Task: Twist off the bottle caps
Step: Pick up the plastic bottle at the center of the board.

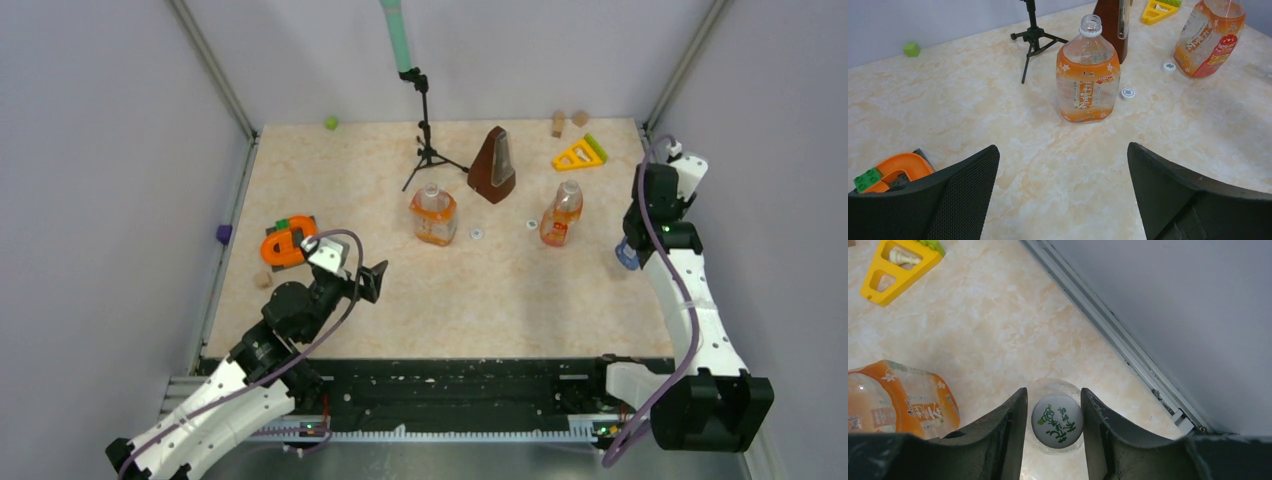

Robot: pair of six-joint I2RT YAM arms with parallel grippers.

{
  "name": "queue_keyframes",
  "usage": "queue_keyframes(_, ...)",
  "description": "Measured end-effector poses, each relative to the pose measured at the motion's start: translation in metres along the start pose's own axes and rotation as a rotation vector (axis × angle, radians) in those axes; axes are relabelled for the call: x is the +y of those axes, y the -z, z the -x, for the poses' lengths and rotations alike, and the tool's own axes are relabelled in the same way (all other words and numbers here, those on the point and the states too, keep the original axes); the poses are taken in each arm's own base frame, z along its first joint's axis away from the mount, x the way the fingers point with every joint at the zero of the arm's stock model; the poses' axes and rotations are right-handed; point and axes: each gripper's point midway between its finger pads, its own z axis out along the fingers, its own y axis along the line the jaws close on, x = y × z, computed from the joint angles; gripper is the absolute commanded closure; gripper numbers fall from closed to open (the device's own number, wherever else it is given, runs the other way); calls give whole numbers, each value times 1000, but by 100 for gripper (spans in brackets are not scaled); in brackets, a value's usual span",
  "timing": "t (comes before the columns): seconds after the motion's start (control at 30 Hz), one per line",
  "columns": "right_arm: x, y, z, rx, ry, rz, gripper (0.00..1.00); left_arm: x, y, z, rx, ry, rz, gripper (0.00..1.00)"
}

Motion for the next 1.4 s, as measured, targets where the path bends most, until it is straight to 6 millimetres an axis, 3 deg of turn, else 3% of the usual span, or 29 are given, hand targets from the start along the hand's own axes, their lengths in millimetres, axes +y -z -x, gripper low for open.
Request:
queue_keyframes(0.27, 0, -1, 2, -8, -7, 1, 88, 0, 1, 1, -5, 1, -1, 1)
queue_keyframes(0.53, 6, 9, 3, -7, -18, 67, 94, 0, 1, 3, -13, 6, -3, 1)
queue_keyframes(0.8, 20, 65, 12, -16, -49, 330, 99, -8, 2, 11, -72, 27, -45, 1)
queue_keyframes(1.07, 22, 101, 6, 21, -32, 462, 100, -19, 2, 23, -122, 44, -107, 1)
queue_keyframes(1.2, 48, 129, -4, 68, -15, 680, 100, -30, 2, 27, -134, 49, -168, 1)
queue_keyframes(1.4, 95, 206, -9, 41, -129, 1192, 100, -62, -4, 13, -59, 36, -328, 3)
